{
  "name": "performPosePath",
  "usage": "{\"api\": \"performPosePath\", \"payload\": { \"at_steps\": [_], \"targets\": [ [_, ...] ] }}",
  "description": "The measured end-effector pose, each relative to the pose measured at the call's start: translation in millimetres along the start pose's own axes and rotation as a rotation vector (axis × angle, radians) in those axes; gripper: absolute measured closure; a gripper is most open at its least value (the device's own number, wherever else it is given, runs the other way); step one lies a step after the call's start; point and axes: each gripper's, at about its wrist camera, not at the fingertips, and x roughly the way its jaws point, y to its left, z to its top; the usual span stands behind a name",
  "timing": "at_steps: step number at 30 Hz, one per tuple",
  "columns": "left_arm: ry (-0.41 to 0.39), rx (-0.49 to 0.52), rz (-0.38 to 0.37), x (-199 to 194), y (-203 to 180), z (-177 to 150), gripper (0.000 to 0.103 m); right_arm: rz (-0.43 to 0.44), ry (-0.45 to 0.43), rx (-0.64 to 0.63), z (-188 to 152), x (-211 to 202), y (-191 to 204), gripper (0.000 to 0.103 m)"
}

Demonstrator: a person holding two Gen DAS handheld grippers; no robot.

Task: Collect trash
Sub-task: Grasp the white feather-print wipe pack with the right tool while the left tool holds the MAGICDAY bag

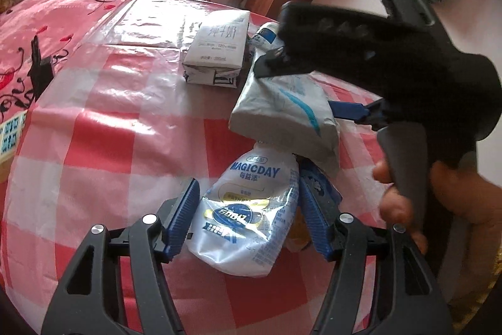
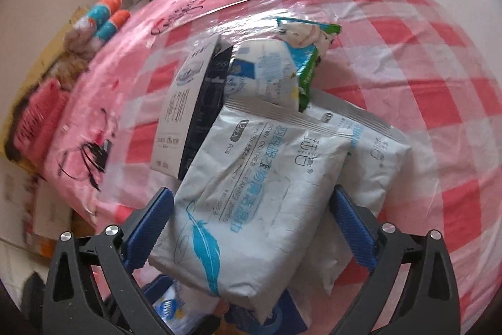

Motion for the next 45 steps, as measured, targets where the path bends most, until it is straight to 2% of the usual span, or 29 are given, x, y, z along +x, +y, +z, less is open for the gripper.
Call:
{"api": "performPosePath", "payload": {
  "at_steps": [7, 11, 13, 15, 17, 20, 22, 27, 29, 34, 36, 38, 45],
  "targets": [
    [0.010, -0.013, -0.021, -7.7, 5.1, -5.2, 0.038, -0.134, -0.028, -0.266, -18.6, 14.1, 21.2, 0.004],
    [0.025, 0.015, -0.029, -8.2, 4.7, -6.2, 0.038, -0.144, -0.035, -0.364, -26.8, 16.6, 20.0, 0.005],
    [0.029, 0.036, -0.026, -7.9, 3.7, -7.2, 0.038, -0.117, -0.045, -0.372, -29.4, 13.0, 13.4, 0.007],
    [0.028, 0.049, -0.017, -7.7, 0.9, -9.5, 0.037, -0.080, -0.064, -0.369, -31.3, 6.6, 5.5, 0.015],
    [0.025, 0.061, -0.004, -7.3, -1.9, -11.4, 0.036, -0.039, -0.082, -0.356, -33.3, -0.8, 0.4, 0.034],
    [0.023, 0.072, 0.006, -6.4, -5.6, -12.6, 0.032, 0.032, -0.093, -0.322, -33.1, -8.5, -8.4, 0.046],
    [0.020, 0.076, 0.012, -5.8, -6.7, -12.3, 0.031, 0.087, -0.102, -0.285, -33.7, -12.8, -17.8, 0.051],
    [0.006, 0.108, 0.039, -3.2, -13.3, -16.0, 0.032, 0.148, -0.109, -0.249, -37.6, -18.3, -28.8, 0.052],
    [0.000, 0.119, 0.049, -3.0, -15.5, -17.5, 0.036, 0.171, -0.114, -0.249, -38.4, -19.5, -29.0, 0.052],
    [-0.011, 0.106, 0.051, -4.3, -16.7, -19.5, 0.037, 0.206, -0.107, -0.257, -41.3, -17.5, -25.7, 0.050],
    [-0.012, 0.097, 0.051, -5.7, -16.4, -20.4, 0.037, 0.203, -0.117, -0.258, -42.9, -18.9, -27.0, 0.053],
    [-0.012, 0.094, 0.053, -6.7, -16.6, -21.2, 0.037, 0.208, -0.133, -0.258, -45.8, -22.8, -26.8, 0.061],
    [-0.010, 0.057, 0.046, -13.9, -13.2, -25.0, 0.037, 0.240, -0.189, -0.269, -54.3, -44.7, -23.5, 0.071]
  ]
}}
